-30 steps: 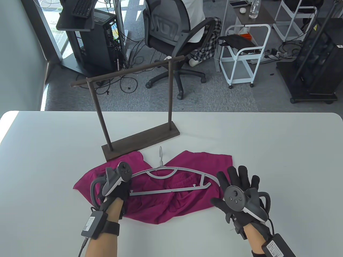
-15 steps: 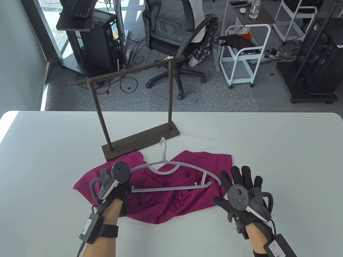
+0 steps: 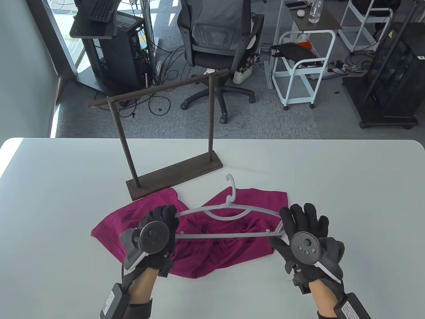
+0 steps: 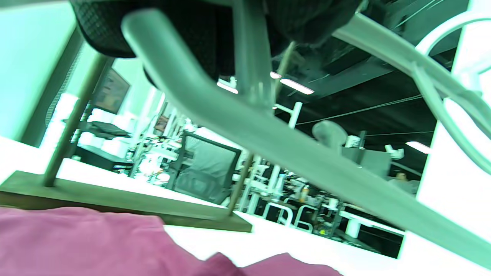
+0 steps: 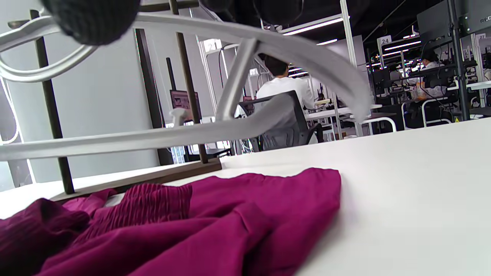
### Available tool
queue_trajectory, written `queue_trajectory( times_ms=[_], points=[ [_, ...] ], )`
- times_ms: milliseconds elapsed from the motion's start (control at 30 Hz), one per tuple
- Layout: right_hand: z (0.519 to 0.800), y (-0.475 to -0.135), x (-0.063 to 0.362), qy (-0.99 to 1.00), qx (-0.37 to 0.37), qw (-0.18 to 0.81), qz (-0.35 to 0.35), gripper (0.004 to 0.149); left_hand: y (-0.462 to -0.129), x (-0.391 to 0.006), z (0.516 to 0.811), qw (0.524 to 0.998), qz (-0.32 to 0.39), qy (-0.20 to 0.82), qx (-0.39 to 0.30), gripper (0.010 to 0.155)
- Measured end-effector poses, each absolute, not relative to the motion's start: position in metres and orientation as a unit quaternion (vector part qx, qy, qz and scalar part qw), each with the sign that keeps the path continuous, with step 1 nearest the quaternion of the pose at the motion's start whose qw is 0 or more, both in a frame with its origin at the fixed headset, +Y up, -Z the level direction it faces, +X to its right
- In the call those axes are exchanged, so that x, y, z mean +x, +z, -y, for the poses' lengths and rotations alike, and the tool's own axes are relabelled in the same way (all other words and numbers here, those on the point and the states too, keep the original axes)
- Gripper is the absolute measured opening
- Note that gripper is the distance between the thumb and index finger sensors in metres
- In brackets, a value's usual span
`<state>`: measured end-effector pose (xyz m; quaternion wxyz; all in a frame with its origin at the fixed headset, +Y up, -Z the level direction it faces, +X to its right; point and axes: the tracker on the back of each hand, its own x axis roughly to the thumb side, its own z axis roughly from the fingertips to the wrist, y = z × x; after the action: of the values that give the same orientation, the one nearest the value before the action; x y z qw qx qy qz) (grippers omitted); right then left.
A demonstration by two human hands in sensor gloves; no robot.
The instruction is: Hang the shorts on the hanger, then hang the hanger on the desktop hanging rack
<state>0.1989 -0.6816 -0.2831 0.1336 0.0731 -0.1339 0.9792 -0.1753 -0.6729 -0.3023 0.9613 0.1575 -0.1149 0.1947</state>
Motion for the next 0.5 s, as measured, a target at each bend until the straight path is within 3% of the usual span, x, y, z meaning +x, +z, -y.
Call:
queue_trajectory(
  times_ms=[367,500],
  points=[
    [0.683,-0.276,0.178,0.972,0.116,0.132,0.157,0.063,-0.283,-0.135,0.69,0.951,0.178,0.184,0.175,0.054],
    [0.687,-0.278,0.174,0.972,0.118,0.144,0.145,0.053,-0.285,-0.13,0.695,0.949,0.188,0.205,0.152,0.055]
  ],
)
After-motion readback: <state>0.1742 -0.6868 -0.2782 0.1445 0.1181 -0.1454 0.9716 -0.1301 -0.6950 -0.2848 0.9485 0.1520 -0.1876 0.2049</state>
